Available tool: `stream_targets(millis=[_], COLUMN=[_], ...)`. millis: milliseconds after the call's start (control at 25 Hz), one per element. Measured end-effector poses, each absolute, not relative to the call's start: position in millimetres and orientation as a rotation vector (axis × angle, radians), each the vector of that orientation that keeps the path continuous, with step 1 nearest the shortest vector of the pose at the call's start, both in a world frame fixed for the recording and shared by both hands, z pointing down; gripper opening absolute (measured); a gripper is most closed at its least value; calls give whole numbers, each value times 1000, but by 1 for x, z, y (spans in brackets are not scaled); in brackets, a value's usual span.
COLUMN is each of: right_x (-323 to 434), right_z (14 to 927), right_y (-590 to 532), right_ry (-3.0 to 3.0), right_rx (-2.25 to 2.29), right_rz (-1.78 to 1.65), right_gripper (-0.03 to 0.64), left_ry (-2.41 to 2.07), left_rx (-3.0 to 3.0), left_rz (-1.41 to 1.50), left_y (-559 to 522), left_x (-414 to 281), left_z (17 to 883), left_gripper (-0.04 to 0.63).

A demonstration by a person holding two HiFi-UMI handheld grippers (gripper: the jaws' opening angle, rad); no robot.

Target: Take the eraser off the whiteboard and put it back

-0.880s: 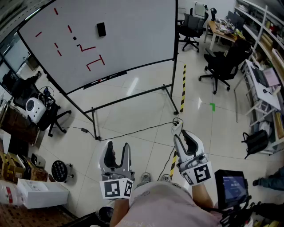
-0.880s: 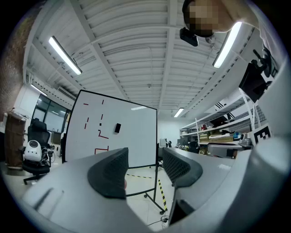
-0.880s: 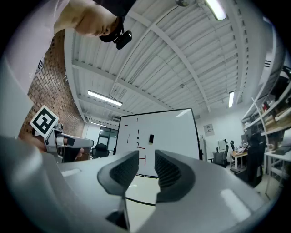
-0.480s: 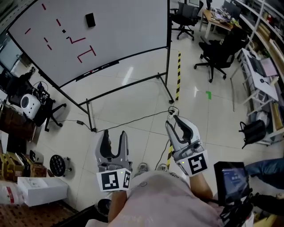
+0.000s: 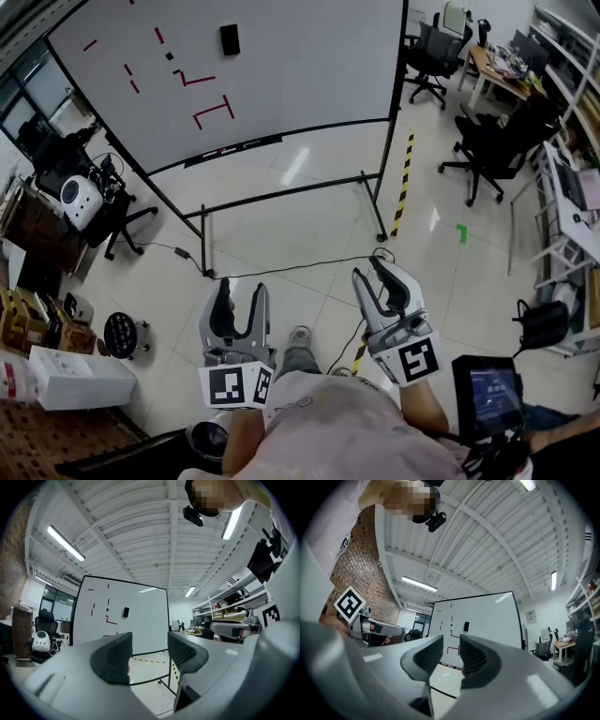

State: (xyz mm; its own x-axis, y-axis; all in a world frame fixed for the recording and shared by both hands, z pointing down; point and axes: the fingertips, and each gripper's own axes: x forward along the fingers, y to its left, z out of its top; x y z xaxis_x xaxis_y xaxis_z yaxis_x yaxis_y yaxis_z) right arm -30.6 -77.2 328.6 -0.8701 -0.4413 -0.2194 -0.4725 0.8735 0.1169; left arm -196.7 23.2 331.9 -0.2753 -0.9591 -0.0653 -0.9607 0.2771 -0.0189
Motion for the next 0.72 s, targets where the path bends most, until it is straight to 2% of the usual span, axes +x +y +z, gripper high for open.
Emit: stream_targets(millis=[280,720], right_x=[-127,-292], right_z=[326,334], right_y=[-148,-324], right_ry=[2857,2934], right_rx=[-626,-865], right_rz=[284,275], right_gripper=[101,100], left_ry=[2438,2273], left_rx=[-1799,-1641], left_rz=[69,-149], left_y=[-78,-415], left_x=[-303,-560], left_z=[314,208], left_gripper=[242,251])
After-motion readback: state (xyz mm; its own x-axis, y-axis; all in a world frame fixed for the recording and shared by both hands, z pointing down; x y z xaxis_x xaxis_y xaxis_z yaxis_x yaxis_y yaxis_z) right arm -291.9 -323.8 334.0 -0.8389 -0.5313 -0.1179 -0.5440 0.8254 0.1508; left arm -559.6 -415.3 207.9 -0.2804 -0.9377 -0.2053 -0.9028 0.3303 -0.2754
